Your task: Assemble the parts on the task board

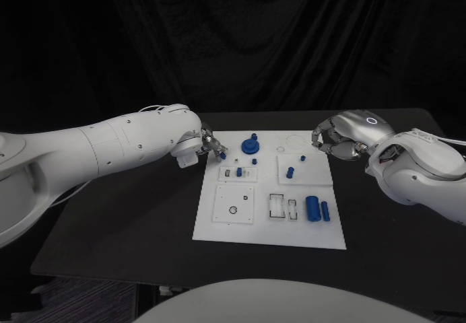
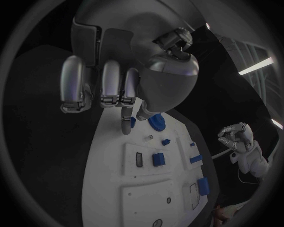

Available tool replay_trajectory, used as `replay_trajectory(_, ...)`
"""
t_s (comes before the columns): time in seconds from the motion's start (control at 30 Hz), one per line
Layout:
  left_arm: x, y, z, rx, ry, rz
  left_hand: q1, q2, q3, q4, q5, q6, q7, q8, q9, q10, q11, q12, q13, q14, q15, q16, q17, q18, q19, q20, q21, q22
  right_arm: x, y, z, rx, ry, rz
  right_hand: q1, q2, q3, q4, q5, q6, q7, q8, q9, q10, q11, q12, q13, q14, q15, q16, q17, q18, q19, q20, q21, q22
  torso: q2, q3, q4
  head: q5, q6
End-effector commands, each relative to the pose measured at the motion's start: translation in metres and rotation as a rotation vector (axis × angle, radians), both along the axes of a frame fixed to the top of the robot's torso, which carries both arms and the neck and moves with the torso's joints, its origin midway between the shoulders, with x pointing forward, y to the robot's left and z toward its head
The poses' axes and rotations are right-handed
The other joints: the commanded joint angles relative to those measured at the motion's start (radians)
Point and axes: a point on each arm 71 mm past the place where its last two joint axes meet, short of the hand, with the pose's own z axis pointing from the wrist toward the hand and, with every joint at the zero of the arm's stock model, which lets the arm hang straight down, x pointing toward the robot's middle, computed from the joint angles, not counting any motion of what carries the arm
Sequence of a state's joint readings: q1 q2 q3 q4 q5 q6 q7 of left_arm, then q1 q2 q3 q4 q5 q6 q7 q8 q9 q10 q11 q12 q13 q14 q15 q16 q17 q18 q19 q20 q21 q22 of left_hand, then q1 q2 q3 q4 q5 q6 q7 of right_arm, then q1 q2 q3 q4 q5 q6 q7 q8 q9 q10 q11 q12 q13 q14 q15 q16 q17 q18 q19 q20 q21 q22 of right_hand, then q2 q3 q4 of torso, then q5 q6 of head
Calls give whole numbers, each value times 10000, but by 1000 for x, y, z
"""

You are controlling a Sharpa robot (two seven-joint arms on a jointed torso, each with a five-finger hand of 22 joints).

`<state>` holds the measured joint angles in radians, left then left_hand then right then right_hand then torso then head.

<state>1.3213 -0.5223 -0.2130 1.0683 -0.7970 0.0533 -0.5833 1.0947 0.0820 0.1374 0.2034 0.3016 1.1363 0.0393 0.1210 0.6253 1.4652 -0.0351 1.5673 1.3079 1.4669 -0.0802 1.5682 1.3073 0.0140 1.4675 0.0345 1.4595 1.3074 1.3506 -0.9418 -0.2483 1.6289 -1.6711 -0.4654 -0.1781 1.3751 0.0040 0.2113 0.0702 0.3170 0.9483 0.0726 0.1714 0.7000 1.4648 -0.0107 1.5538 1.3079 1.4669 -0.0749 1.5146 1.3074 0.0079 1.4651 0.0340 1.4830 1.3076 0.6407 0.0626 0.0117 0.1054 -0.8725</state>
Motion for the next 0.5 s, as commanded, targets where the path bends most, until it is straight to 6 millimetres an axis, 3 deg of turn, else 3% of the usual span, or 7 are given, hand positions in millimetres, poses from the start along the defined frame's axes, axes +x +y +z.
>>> replay_trajectory(0.03,-1,-2,-1,-57,138,-120,149,6,38,-101,72,-53,38,-57,-18,1056,69,35,2629,1039,64,26,2635,154,411,44,-66,2244,0,-1,-1,-58,26,-117,41,38,53,2,56,74,-4,66,15,821,10,-45,2345,794,17,-67,1440,165,635,34,-39,2309,2,0,-1,-9,-2)
replay_trajectory(0.5,0,0,-2,-28,159,-73,234,28,148,-179,127,-79,45,-90,-34,1056,71,35,2629,1039,64,26,2635,157,406,44,-78,2241,-1,0,0,-38,18,-58,48,36,62,-9,59,98,-8,73,22,828,6,-39,2352,795,15,-63,1448,164,638,33,-35,2311,0,-1,-3,-12,-2)
